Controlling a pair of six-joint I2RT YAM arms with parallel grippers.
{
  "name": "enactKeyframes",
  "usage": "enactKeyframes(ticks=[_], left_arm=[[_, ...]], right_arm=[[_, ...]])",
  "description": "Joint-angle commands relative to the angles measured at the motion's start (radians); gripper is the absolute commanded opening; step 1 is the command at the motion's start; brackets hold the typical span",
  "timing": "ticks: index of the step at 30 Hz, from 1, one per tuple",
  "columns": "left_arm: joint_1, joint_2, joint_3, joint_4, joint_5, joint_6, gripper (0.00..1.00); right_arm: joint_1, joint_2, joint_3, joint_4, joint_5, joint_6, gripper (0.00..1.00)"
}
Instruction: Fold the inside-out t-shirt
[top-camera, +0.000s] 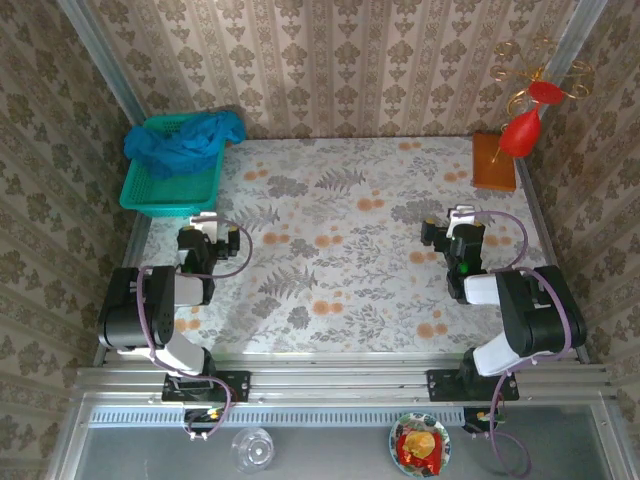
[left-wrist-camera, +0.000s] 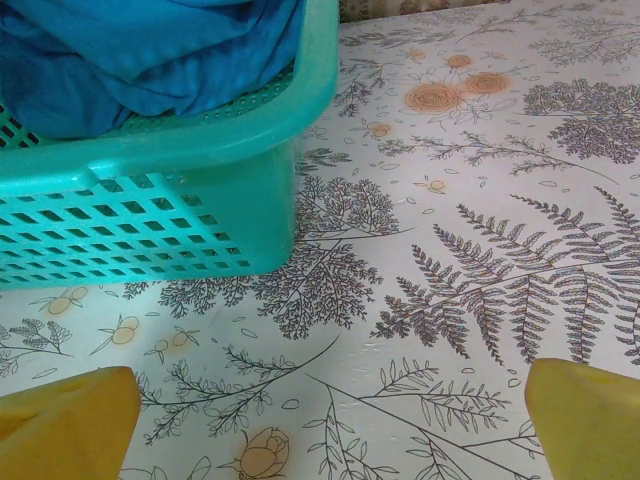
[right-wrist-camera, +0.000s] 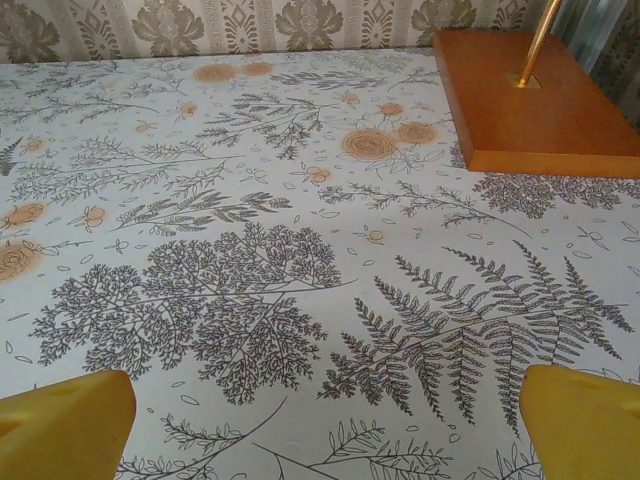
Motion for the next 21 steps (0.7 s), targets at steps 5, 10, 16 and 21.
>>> enactKeyframes(ticks=[5, 10, 16, 21], left_arm=[[0.004, -0.006, 0.016, 0.014, 0.014, 0.012, 1.0], [-0.001, -0.007, 0.016, 0.016, 0.007, 0.015, 1.0], [0.005, -0.007, 0.017, 0.012, 0.018, 0.011, 1.0], [0.007, -0.006, 0.017, 0.013, 0.019, 0.011, 1.0]], right_arm=[[0.001, 0.007, 0.015, 0.011, -0.028, -0.013, 1.0], [-0.001, 0.008, 0.018, 0.007, -0.031, -0.012, 1.0], [-0.004, 0.007, 0.017, 0.006, -0.036, -0.011, 1.0], [-0.004, 0.006, 0.016, 0.006, -0.037, -0.011, 1.0]])
